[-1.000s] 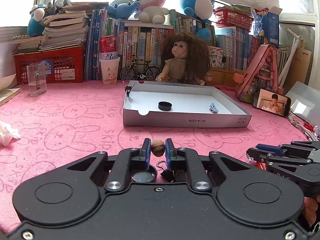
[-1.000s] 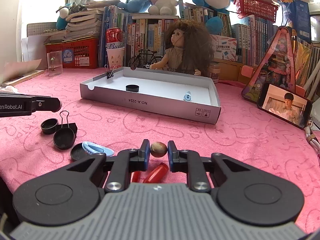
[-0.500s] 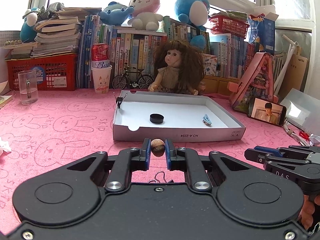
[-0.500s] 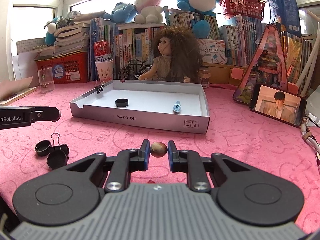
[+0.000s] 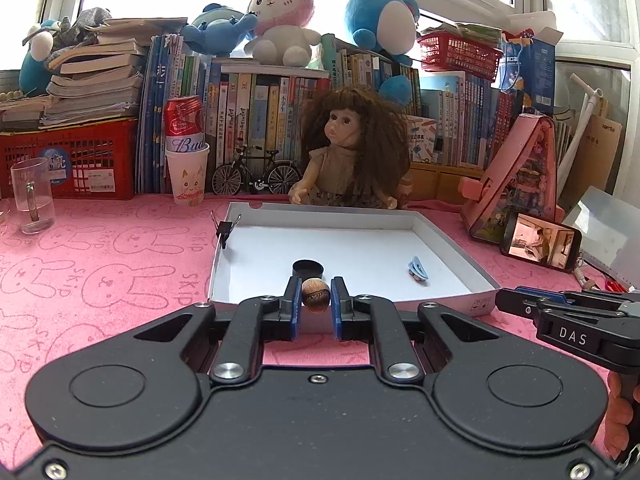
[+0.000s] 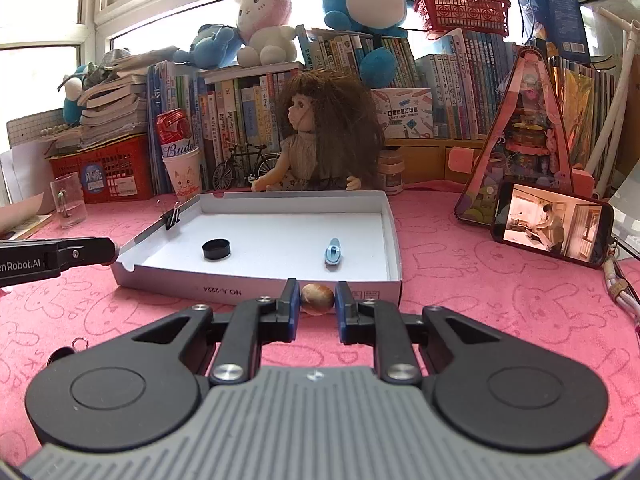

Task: Organize rigid objects
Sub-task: 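Carry both brown nuts over the white tray with both tools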

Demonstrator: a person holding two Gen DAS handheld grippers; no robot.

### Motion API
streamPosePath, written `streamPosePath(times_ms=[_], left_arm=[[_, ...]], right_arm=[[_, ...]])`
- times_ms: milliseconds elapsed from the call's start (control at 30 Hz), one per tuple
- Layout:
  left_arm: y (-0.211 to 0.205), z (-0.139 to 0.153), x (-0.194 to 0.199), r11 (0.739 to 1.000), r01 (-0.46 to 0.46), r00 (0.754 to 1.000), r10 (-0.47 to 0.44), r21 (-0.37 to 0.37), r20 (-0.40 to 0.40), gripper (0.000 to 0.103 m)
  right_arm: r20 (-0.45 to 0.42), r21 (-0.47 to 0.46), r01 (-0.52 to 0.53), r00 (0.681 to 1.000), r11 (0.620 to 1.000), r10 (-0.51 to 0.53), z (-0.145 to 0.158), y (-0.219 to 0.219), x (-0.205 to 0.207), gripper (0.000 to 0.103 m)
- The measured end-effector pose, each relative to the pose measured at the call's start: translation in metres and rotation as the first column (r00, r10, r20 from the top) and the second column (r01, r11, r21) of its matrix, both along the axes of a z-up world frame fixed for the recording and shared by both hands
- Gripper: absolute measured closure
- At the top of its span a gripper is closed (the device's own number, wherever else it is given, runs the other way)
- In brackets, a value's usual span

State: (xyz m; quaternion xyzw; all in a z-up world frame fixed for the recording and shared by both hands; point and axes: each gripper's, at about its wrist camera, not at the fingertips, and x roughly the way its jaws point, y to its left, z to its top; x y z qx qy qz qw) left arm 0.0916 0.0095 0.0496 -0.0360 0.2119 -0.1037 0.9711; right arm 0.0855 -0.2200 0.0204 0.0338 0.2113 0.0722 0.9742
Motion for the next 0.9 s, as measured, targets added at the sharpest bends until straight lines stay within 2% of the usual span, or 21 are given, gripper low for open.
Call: streamPosePath(times_ms=[133, 267, 433, 567, 700, 900], left_arm=[[0.001, 0.001, 0.027, 1.0, -0.005, 1.0, 0.004, -0.018, -0.027, 0.089], [0.005, -0.002, 0.061, 1.0, -0.007, 0.996, 0.004, -0.029, -0.09, 0.089], [0.009, -0.007, 0.104, 0.998, -0.031, 0.984, 0.022, -0.051, -0.175, 0.089], [0.012, -0.013, 0.137, 0.997, -0.046, 0.969, 0.029, -0.064, -0.246, 0.089], [0.009, -0.022, 0.159, 0.996, -0.069, 0.956, 0.052, -0.048, -0.29, 0.089], [-0.001, -0.03, 0.172, 0.998, -0.061, 0.953, 0.06, 0.004, -0.297, 0.089]], right_arm=[[-0.017, 0.025, 0.018, 1.0, 1.0, -0.018, 0.002, -0.007, 0.022, 0.08], [-0.054, 0.052, 0.027, 0.998, 0.998, -0.024, 0.003, -0.015, 0.048, 0.08], [-0.141, 0.127, 0.032, 0.99, 0.991, -0.014, 0.006, -0.028, 0.086, 0.08], [-0.242, 0.183, 0.05, 0.97, 0.982, -0.004, 0.005, -0.037, 0.121, 0.08], [-0.292, 0.199, 0.076, 0.956, 0.977, -0.014, -0.001, -0.037, 0.143, 0.08], [-0.324, 0.157, 0.075, 0.946, 0.985, -0.02, -0.011, -0.025, 0.157, 0.08]])
